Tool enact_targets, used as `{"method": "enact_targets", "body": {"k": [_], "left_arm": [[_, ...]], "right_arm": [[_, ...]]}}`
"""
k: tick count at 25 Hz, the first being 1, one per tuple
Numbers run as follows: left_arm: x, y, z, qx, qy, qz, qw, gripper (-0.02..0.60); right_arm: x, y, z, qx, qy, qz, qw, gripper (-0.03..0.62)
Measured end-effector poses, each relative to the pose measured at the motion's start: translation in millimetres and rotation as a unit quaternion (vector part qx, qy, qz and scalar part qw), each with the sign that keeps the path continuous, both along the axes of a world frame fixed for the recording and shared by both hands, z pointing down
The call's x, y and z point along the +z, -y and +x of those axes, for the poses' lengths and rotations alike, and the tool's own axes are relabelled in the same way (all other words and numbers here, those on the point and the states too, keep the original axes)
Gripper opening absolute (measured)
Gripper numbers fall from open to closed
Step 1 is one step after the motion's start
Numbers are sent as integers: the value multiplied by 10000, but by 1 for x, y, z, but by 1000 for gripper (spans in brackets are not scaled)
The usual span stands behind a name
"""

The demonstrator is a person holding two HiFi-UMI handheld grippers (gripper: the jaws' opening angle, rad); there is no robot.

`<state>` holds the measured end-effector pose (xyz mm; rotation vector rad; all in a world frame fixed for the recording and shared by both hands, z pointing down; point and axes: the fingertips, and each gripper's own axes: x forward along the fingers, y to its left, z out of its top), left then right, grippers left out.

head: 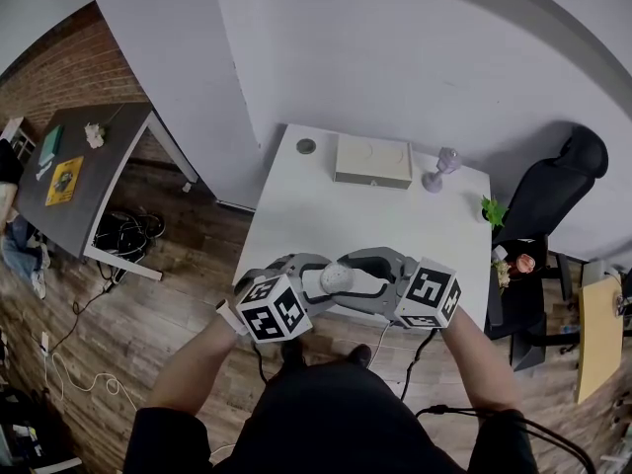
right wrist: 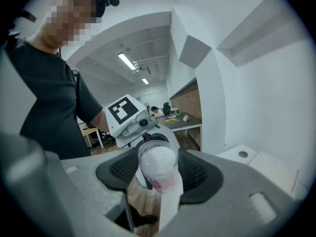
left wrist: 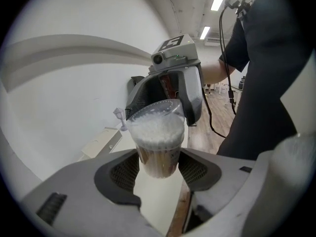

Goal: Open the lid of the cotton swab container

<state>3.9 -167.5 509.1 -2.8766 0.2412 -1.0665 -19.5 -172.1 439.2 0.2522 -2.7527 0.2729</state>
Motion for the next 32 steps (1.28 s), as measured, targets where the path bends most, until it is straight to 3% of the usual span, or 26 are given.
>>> {"method": "enact_targets", "body": {"k": [7, 23, 32], "left_arm": [[4, -3, 1, -11, -99, -45, 9999, 245], [13, -8, 0, -66, -202, -262, 9994, 245], [11, -13, -1, -29, -224, -244, 9994, 245]], "right_arm": [[0, 1, 2, 74, 265, -563, 9980, 253], [-36, 46, 16, 995, 956, -89, 9904, 249], [-22, 75, 27, 1567, 1233, -417, 9790, 238]]}}
